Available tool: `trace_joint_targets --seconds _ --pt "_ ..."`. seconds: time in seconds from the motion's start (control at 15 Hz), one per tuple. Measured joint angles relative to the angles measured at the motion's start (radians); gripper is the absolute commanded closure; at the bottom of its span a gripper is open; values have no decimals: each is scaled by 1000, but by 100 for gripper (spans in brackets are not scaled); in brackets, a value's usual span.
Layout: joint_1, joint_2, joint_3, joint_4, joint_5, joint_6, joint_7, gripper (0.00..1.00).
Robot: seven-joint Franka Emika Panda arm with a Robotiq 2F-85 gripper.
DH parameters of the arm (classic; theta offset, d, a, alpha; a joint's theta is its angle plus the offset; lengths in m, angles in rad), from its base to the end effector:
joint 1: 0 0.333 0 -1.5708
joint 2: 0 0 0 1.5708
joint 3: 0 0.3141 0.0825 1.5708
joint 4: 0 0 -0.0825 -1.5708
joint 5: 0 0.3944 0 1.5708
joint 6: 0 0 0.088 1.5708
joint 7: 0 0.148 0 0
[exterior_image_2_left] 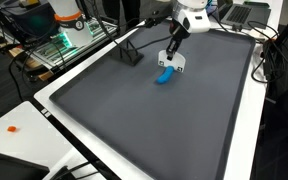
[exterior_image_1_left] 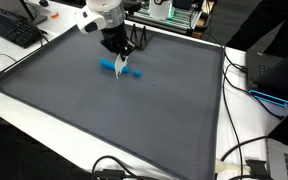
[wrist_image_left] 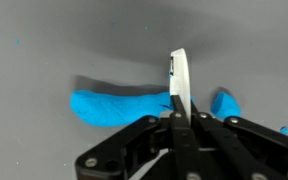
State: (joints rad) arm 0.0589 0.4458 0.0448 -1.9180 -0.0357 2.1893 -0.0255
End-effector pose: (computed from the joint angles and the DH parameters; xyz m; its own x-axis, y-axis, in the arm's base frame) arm 0.6035 0.0603 0.1969 0.9739 0.1468 -0.1731 0.1493 -0.9888 0.0013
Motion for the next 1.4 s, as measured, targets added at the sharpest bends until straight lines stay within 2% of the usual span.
trace_joint_targets --seconds 0.53,0.87,1.4 --pt "-2 5 4 2 9 -3 -9 99" --pt "-7 7 10 8 55 -46 -27 99" --pt "-5 3 12 8 58 -71 -27 99"
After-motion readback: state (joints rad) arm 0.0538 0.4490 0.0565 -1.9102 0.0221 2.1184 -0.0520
